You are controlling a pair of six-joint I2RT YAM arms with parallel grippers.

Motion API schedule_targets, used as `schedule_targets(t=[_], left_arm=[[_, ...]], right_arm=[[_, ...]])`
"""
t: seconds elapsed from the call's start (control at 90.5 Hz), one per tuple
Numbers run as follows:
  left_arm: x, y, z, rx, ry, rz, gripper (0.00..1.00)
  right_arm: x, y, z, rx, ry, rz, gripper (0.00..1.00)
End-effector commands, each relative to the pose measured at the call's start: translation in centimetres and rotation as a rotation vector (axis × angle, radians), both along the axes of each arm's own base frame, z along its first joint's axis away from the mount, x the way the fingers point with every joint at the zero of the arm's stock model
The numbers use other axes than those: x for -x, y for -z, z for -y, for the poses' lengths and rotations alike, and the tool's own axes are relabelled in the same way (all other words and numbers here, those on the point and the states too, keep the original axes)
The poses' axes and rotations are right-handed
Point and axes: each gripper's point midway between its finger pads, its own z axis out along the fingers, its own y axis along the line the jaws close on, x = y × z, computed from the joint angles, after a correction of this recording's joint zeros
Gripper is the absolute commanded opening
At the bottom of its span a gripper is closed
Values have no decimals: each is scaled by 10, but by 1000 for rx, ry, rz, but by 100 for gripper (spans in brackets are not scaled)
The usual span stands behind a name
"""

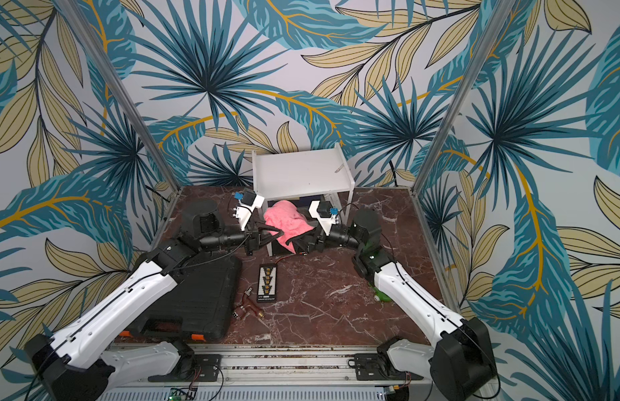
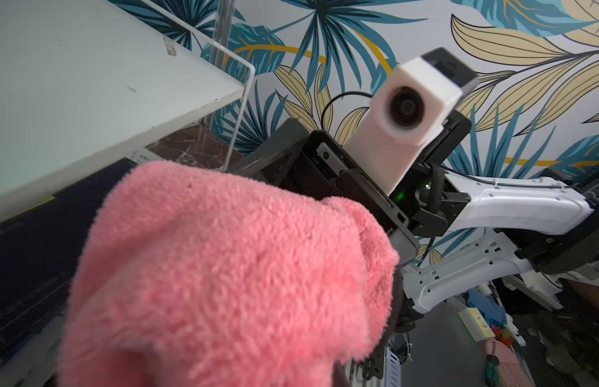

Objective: Wipe the bookshelf clean with a cloth
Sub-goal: Adjust the cleaning item, then wipe the dust from the shelf.

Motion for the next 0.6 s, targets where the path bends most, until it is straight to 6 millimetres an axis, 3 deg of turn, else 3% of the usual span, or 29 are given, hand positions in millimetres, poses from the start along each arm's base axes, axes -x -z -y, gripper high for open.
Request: schedule_targets(t=[0.0,0.044,0.099,0.133,0.177,0.221,0.265,0.42,0.486,0.586], left_arm=[[19,-26,18,101,184,10,1],[15,-27,20,105,181,12,1],[9,-25,21,94,161,15,4],[4,-22,21,80,137,21,10],[-6,-15,18,46,72,33,19],[-22,-4,11,-4,-30,42,35],[-42,10,0,-59,-165,36,45],[-88,45,-47,-129,-468,-8,67],[-102,57,-68,-118,-560,-36,72],[-117,67,-86,-126,-649,-36,75]], right_arm=[[5,-7,-13,43,-60,96,83],[11,-6,-17,60,-110,94,75],[18,-6,-20,57,-164,85,56],[15,-9,-20,41,-154,79,39],[0,-14,-16,28,-68,66,22],[-22,-16,-9,39,64,66,11],[-46,-17,2,56,206,49,1],[-118,-50,51,-40,666,-37,0],[-131,-62,49,-30,692,-48,0],[-156,-62,35,17,721,-93,0]])
